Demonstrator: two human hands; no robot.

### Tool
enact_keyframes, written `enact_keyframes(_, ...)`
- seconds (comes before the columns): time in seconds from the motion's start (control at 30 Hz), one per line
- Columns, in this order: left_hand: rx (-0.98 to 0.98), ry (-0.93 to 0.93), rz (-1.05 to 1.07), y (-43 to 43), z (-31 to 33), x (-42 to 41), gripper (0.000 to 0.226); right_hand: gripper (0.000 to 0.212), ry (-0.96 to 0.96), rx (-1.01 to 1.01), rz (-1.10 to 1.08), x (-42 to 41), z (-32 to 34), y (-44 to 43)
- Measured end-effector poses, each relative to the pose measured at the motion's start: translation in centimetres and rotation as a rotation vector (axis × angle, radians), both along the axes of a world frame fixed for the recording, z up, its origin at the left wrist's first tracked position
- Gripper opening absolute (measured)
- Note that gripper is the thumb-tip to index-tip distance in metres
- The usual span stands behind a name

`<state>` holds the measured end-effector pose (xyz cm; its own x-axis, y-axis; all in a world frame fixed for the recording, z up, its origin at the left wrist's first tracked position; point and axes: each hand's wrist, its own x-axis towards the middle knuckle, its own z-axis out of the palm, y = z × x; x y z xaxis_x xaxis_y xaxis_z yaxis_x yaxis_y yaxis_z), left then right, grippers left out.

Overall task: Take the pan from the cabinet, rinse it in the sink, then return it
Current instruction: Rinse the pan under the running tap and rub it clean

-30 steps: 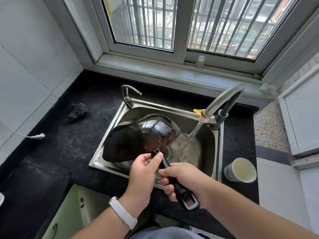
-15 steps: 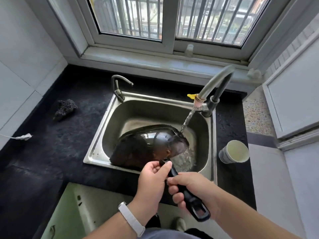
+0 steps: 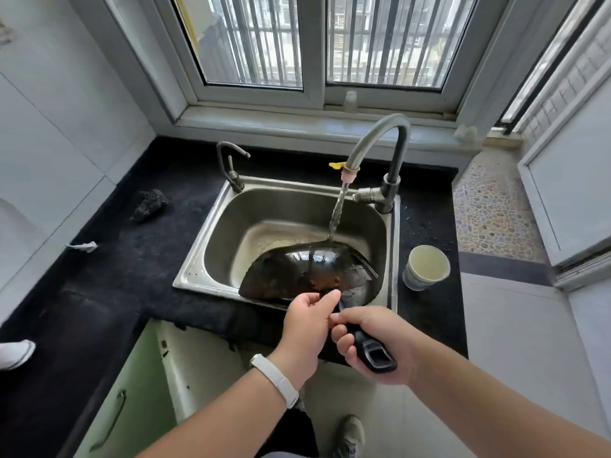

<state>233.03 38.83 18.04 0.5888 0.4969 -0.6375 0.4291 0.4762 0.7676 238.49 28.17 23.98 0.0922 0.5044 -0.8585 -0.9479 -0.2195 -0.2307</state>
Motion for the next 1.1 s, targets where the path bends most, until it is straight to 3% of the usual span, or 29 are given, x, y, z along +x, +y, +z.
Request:
enact_keyframes(0.7,-0.099,-0.124,-0.152,0.2,1.3,-0.2,0.028,0.012,-0.201,-0.005,-0.002,-1.7,0.5,-1.2)
enact_keyframes(1.1,-0.08,-0.113,-0.111,2.7,1.2,-0.6,0.024,0.016,-0.109,0.011,-0.054,-2.1,1.1,1.5)
